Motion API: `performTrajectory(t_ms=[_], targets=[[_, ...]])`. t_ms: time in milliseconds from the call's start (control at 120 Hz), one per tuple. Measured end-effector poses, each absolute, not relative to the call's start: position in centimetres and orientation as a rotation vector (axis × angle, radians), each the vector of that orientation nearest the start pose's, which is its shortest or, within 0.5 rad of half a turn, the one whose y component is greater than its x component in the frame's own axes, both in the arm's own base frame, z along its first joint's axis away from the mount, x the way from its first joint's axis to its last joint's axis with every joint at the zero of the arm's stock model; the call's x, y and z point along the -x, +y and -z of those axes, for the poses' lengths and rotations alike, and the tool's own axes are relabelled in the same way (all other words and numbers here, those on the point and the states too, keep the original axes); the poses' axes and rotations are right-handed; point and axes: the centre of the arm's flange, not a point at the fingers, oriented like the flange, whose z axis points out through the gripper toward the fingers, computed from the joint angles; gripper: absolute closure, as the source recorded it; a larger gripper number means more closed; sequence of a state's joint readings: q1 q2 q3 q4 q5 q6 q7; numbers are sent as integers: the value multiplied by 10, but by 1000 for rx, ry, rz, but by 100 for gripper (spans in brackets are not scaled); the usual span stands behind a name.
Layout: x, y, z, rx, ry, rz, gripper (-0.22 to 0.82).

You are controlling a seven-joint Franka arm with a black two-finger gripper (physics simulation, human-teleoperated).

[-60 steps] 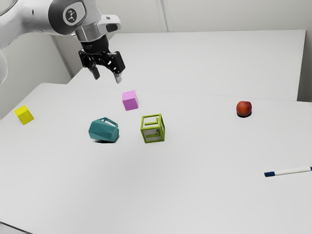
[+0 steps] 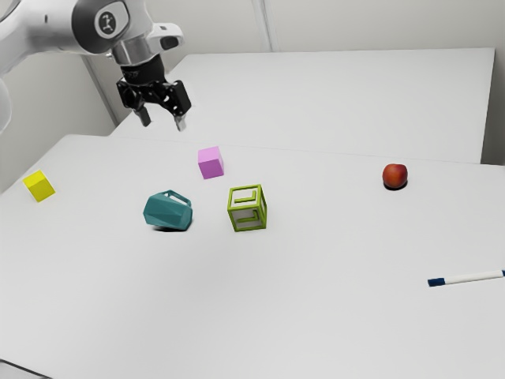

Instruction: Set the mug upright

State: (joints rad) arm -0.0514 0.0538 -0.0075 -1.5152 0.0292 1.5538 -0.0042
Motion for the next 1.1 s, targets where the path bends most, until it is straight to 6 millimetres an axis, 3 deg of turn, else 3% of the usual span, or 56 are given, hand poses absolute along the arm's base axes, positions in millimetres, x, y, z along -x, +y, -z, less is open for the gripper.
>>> performTrajectory(t_ms=[175,292,708,908,1100], targets=[[-578,37,-603,3121,-60,-68,2],[-584,69,-591,3142,-111,-95,2],[-592,200,-514,3356,-226,-196,2],[-598,232,-469,3491,-183,-174,2],[-608,246,-425,3582,-107,-119,2]])
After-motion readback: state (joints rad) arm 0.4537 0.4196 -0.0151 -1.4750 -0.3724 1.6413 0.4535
